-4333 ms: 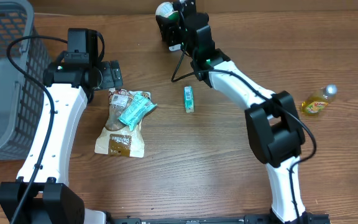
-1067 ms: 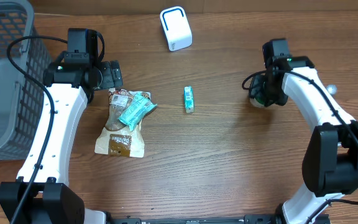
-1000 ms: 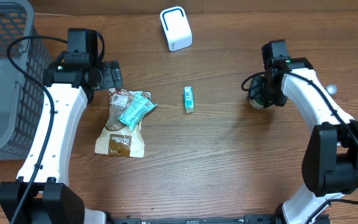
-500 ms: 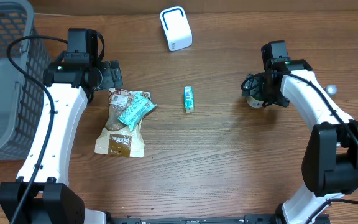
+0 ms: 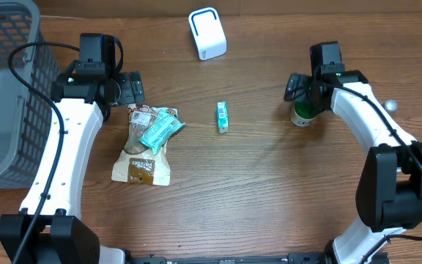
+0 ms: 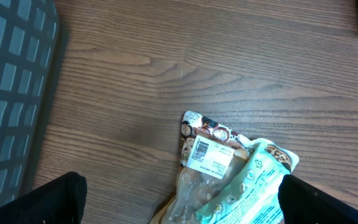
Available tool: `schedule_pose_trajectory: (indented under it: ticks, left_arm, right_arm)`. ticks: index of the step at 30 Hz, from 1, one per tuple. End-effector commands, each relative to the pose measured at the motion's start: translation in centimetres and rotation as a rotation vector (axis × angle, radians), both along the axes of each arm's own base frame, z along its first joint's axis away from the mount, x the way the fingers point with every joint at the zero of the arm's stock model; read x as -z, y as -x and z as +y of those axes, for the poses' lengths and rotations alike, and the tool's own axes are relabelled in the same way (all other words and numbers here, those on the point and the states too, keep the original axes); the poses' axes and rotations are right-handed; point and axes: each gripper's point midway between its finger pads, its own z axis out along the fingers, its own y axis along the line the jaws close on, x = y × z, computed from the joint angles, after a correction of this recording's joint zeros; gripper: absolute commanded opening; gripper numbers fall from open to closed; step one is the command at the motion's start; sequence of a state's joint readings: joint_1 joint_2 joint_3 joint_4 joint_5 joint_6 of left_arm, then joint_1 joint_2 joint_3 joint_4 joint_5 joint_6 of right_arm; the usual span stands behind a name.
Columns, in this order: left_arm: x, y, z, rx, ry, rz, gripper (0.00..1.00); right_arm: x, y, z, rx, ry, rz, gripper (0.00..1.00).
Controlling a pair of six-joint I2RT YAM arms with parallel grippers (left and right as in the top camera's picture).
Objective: Scan the item barcode
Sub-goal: 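Move the jar right and set it down on the table, then open the right gripper, release the jar, and move left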
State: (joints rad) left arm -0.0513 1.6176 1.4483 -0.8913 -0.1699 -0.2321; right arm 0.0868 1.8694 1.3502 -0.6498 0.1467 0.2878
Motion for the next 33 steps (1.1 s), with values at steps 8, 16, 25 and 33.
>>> schedule_pose_trajectory:
  ticks: [8, 16, 25, 33]
  left_arm:
    - [-0.6, -0.1, 0.4, -0.001, -0.017, -0.016, 1.00]
    - [-0.6, -0.1, 0.4, -0.001, -0.017, -0.016, 0.99]
    - [-0.6, -0.1, 0.4, -0.001, -0.017, -0.016, 0.99]
    - [-0.6, -0.1, 0.4, -0.001, -0.017, -0.016, 1.00]
  right_arm:
    - [-3.3, -3.3, 6.5, -0.194, -0.207, -0.168, 1.00]
    - [-3.0, -2.3, 10.9, -0.280, -0.195, -0.162, 1.00]
    - [-2.0, -1.6, 8.4, -0.189, 0.026, -0.139, 1.00]
    - [0.2, 1.9, 4.2, -0.121, 0.101, 0.051, 1.00]
